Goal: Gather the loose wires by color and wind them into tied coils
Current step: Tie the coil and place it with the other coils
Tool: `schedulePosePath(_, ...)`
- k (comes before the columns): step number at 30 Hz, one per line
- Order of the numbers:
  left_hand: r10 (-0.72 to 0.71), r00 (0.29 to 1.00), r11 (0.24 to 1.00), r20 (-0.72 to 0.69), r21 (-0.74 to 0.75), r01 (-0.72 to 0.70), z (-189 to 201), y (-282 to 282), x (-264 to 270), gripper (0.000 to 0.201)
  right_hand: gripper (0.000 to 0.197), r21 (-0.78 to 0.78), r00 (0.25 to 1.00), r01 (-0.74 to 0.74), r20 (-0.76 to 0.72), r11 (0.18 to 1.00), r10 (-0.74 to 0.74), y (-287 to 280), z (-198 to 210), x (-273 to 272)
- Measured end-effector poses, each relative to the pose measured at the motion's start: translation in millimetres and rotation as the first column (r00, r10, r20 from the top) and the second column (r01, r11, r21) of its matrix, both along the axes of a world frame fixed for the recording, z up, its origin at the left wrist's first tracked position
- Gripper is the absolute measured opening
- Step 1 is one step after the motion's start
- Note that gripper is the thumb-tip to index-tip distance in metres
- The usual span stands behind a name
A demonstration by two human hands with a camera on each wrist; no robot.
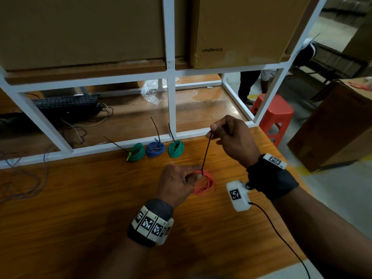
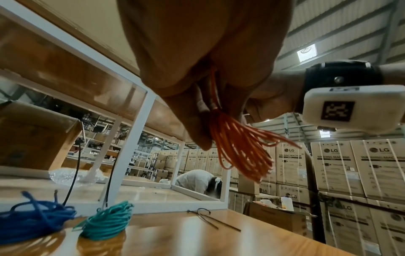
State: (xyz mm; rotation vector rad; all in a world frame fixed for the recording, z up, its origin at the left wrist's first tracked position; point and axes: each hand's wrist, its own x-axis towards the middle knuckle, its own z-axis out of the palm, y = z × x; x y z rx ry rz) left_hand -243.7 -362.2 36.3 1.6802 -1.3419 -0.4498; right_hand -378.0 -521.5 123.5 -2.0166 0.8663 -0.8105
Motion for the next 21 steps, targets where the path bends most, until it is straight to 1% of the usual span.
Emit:
schedulePosePath(4,0.039,0.995,0.998,0.088,0.037,-0.042,-11.5,6.3,-6.9,0.027,0.022,-0.067,0.999,0.038,-0.017,0.997,-0.04,-0.4,-8.7,6.9)
schedulePosePath(7,0.055,0.998,0.995,0.03,0.079,-0.057,-19.1,11.9,-8.7,0.028,0.022,-0.092,0.996,0.052,-0.069,0.994,-0.058,-0.1,-13.5,13.7)
schedulePosePath(10,0.048,0.999,0.993,0.011,0.107,-0.049,-24.1,14.4,-6.7,0.029,0.022,-0.123,0.99,0.089,-0.098,0.988,-0.101,-0.2,-17.0,20.0)
schedulePosePath(13,0.041,0.999,0.989,0.009,0.142,-0.042,-26.3,14.9,-3.0,0.028,0.022,-0.07,0.994,0.048,-0.096,0.996,-0.054,-1.5,-23.0,23.4)
schedulePosePath(14,0.051,0.998,0.986,-0.04,0.161,-0.043,-26.4,14.7,-1.7,0.025,0.021,-0.021,0.995,0.018,-0.093,1.0,-0.02,-2.1,-25.3,22.9)
schedulePosePath(15,0.079,0.988,0.981,-0.13,0.188,-0.054,-29.3,14.7,0.8,0.022,0.021,0.054,0.997,-0.006,-0.075,0.999,0.01,-3.3,-27.0,21.4)
schedulePosePath(16,0.131,0.958,0.972,-0.254,0.221,-0.074,-32.3,15.4,2.9,0.018,0.022,0.152,0.999,-0.024,-0.037,0.988,0.03,-3.6,-27.9,18.5)
schedulePosePath(17,0.194,0.895,0.962,-0.402,0.258,-0.093,-35.0,16.9,3.8,0.015,0.027,0.257,0.999,-0.037,0.008,0.966,0.037,-3.3,-29.0,14.1)
schedulePosePath(18,0.252,0.811,0.952,-0.529,0.284,-0.111,-38.0,19.3,4.1,0.016,0.034,0.34,0.998,-0.052,0.044,0.939,0.039,-2.2,-29.9,9.2)
schedulePosePath(19,0.299,0.731,0.946,-0.613,0.292,-0.142,-40.8,22.2,4.5,0.016,0.042,0.394,0.998,-0.058,0.05,0.917,0.042,-1.2,-32.7,4.4)
schedulePosePath(21,0.389,0.612,0.921,-0.689,0.312,-0.234,-41.4,26.4,6.2,0.02,0.054,0.463,0.996,-0.06,-0.027,0.884,0.081,6.4,-40.7,-2.3)
